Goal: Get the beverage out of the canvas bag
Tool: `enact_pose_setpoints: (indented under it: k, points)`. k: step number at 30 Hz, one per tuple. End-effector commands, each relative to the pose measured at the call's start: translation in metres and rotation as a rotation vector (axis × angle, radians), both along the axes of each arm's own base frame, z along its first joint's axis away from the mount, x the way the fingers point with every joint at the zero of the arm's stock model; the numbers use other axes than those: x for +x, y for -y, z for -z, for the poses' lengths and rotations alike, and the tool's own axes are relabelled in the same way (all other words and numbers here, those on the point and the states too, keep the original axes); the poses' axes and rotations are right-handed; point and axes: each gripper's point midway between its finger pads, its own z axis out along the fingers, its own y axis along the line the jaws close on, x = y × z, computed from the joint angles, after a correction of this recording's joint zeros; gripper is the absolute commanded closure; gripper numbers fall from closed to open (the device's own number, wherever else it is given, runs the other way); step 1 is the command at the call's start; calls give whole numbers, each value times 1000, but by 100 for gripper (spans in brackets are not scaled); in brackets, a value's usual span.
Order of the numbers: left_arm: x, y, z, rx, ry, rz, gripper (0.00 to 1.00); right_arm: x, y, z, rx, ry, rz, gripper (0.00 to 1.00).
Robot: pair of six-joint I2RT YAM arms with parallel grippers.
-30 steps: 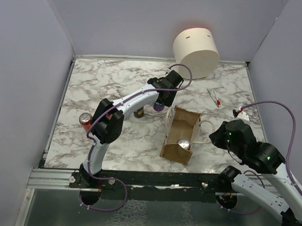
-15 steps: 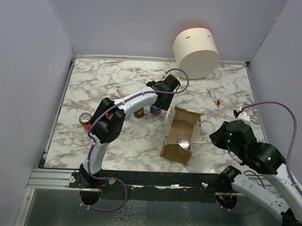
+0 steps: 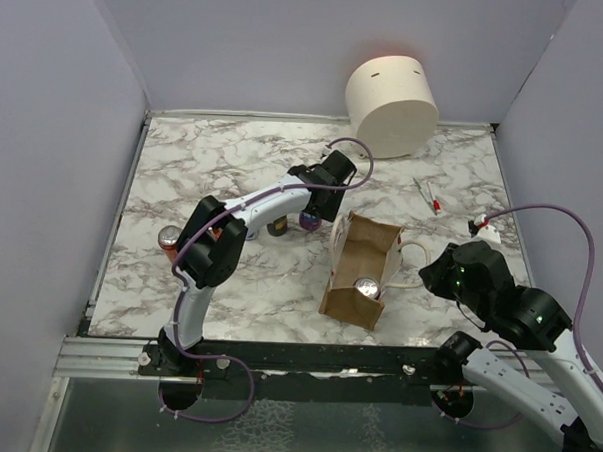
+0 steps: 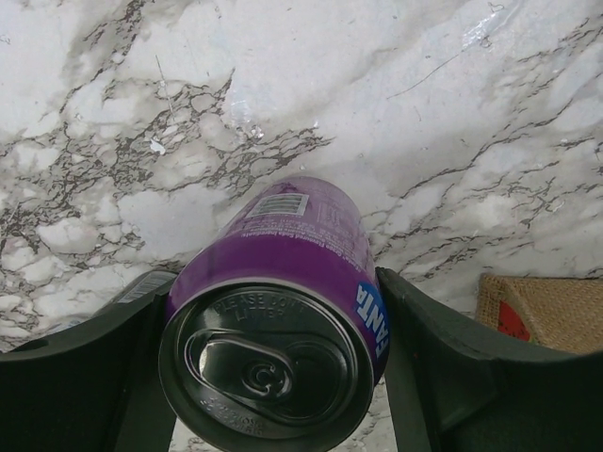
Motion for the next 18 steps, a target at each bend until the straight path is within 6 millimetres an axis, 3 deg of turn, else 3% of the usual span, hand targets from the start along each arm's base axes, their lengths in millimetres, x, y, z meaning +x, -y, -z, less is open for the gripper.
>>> enact_pose_setpoints:
  k: [1,10,18]
  points:
    - [1,3,-41,-70,58,18,24,2,4,-2,-2,14,22,89]
    - [-5,9,-92,-172,105,37,17,1,3,-3,0,15,19,89]
    - [-34,31,-168,-423,158,146,19,2,1,-1,-6,8,8,89]
